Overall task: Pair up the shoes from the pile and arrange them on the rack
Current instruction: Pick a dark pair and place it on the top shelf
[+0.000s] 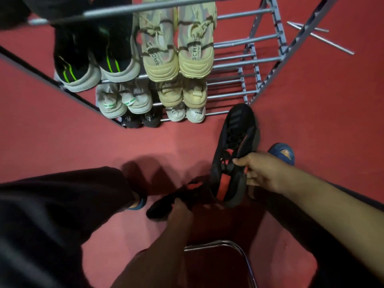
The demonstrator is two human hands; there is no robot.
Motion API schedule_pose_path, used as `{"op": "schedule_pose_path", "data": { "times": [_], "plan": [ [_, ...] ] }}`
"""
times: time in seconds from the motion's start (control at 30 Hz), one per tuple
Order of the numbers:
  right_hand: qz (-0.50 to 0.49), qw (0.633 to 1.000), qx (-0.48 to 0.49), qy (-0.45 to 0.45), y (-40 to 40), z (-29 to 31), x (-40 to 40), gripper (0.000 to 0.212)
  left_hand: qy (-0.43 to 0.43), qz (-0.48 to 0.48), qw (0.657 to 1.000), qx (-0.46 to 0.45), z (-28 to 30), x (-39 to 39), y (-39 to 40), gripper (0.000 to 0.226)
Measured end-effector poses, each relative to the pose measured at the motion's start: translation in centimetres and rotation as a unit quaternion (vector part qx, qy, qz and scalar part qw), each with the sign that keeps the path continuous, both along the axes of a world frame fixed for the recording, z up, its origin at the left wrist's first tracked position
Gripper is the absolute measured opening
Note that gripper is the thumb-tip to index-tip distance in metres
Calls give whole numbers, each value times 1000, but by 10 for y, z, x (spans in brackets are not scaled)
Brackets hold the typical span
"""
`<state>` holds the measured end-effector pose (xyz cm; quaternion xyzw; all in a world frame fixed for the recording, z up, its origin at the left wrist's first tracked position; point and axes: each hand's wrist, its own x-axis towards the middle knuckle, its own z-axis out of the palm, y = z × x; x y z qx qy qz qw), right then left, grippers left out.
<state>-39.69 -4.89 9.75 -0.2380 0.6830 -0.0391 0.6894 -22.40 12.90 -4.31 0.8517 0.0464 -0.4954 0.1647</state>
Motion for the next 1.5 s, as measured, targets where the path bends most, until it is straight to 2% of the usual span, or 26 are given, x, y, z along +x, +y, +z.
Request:
{"op": "schedule_pose_path", "data": {
  "times": [0.07,0.13,0.17,0.23,0.3,0.37,0.43,0.53,0.63,0.73,0.83,0.9,1.0,1.03,1.07,1.13,1.17,1.2,1.27,1.33,1.43,1.5],
  "plan": [
    [41,998,-30,24,0,5,3,29,-19,58,998,-8,9,19,13,44],
    [92,992,-66,51,1,10,6,30,-104,156,982,-35,36,32,10,54],
    [118,987,-89,64,2,16,8,25,-118,164,978,-56,47,39,8,50],
    [149,975,-137,90,8,34,16,14,-123,115,980,-105,67,45,1,36],
    [176,963,-173,104,19,46,22,18,-129,50,979,-152,83,49,-5,25],
    [197,956,-202,76,34,55,29,24,-99,7,967,-236,106,49,-10,13],
    [179,961,-211,21,44,58,32,27,-63,-2,953,-298,135,50,-14,9],
    [123,971,-200,-34,51,93,35,35,-46,48,927,-368,176,54,-13,16],
    [90,969,-220,-66,54,124,26,45,-34,82,901,-424,221,54,-14,5],
    [75,955,-273,-88,53,156,20,48,-51,45,880,-470,277,52,-34,3],
    [66,926,-364,-77,27,206,23,44,-29,-11,860,-510,336,54,-79,21],
    [64,905,-421,-26,-10,235,29,48,0,-24,845,-534,371,54,-117,17],
    [64,890,-452,3,-73,275,43,44,-24,17,837,-547,407,63,-192,10],
    [69,885,-461,2,-92,288,50,39,-36,23,837,-546,412,72,-220,13],
    [77,876,-476,9,-109,299,56,40,-44,22,843,-536,416,80,-244,31],
    [92,842,-525,89,-135,306,66,67,-103,-39,873,-474,411,97,-280,58],
    [102,816,-551,140,-143,303,71,78,-154,-105,878,-441,406,101,-288,62],
    [115,797,-567,175,-149,296,75,78,-216,-188,863,-415,401,101,-291,60],
    [155,776,-579,196,-153,274,82,66,-291,-326,800,-411,395,97,-283,60],
    [201,760,-580,212,-149,251,83,73,-296,-392,746,-450,384,98,-268,65],
    [263,728,-583,248,-140,226,79,101,-347,-485,660,-457,364,108,-256,95],
    [280,706,-592,272,-139,215,78,99,-365,-512,631,-455,356,109,-261,106]
  ]
}}
